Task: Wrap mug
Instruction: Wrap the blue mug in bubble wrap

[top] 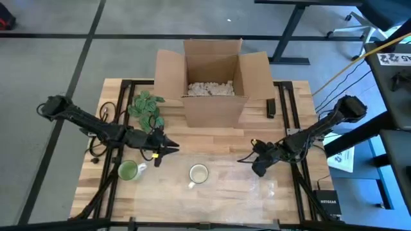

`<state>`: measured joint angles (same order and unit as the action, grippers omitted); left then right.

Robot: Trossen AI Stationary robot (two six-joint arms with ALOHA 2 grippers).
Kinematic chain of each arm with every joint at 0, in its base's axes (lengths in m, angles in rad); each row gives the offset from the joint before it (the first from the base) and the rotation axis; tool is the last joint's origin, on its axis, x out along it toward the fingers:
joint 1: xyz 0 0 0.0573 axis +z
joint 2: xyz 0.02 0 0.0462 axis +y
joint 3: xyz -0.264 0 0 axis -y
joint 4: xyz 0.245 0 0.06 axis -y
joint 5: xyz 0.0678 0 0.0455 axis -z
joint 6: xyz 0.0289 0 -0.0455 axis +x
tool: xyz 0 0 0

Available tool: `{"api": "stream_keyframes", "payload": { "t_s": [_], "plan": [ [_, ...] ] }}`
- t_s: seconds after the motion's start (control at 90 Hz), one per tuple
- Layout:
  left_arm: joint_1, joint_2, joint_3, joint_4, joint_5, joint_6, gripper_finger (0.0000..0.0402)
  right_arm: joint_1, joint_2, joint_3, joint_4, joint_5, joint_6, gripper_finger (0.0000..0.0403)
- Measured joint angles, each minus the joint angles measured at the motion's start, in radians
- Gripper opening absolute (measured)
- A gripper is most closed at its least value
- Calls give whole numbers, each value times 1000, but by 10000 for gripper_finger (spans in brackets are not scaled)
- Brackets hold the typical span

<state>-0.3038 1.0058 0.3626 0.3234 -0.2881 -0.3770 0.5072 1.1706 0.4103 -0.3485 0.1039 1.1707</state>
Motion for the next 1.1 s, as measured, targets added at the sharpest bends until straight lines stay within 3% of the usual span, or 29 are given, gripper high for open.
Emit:
{"api": "stream_keyframes", "payload": {
  "t_s": [0.244, 0.489, 0.922, 1.1],
  "plan": [
    [0, 0, 0, 0, 0, 1, 79, 1, 0, 0, 29, -9, -31, 4],
    [0, 0, 0, 1, -1, 3, 79, 1, 0, 10, 157, 13, -84, 1],
    [0, 0, 0, 2, -1, 3, 79, -5, 14, 167, 255, 131, -227, 0],
    [-4, 0, 0, 2, -1, 3, 79, -48, 116, 219, 298, 64, -264, 0]
  ]
}}
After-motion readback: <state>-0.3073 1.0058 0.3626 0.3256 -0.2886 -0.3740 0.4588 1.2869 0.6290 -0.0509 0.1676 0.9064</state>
